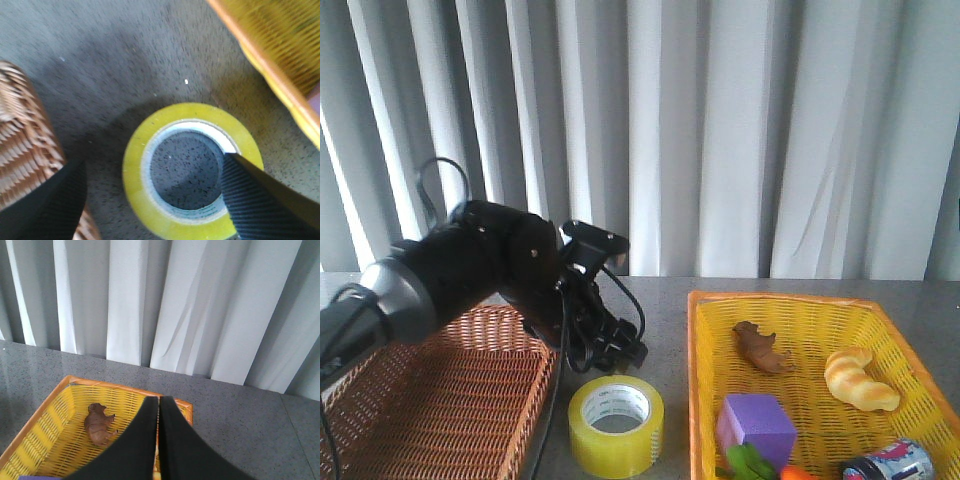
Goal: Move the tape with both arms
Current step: 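Move the left gripper down over the tape roll on the table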
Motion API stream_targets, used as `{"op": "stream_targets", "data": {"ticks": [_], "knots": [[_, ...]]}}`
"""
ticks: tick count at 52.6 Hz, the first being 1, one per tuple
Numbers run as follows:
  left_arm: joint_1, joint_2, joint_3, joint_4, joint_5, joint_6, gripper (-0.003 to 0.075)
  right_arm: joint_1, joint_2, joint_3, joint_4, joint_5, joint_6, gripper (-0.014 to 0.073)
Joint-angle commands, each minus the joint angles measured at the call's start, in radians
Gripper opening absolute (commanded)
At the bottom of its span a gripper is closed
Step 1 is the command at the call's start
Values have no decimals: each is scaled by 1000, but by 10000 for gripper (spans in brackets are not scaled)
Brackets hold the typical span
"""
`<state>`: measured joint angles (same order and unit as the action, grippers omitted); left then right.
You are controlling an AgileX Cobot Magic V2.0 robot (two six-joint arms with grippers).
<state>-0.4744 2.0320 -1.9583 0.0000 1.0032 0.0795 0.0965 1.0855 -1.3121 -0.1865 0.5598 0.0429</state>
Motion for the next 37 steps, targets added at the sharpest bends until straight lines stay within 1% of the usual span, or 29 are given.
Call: {"op": "stream_targets", "data": {"ticks": [1, 13, 27, 37], "knots": [[-6, -13, -34, 0, -31, -19, 524, -4, -16, -25, -17, -72, 1, -8], [-6, 35, -38, 14, -43, -46, 524, -4, -16, -25, -17, -72, 1, -8], [-5, 54, -38, 74, -28, -131, 524, -4, -16, -25, -17, -72, 1, -8], [-5, 84, -38, 73, -23, -131, 524, -4, -16, -25, -17, -72, 1, -8]]}}
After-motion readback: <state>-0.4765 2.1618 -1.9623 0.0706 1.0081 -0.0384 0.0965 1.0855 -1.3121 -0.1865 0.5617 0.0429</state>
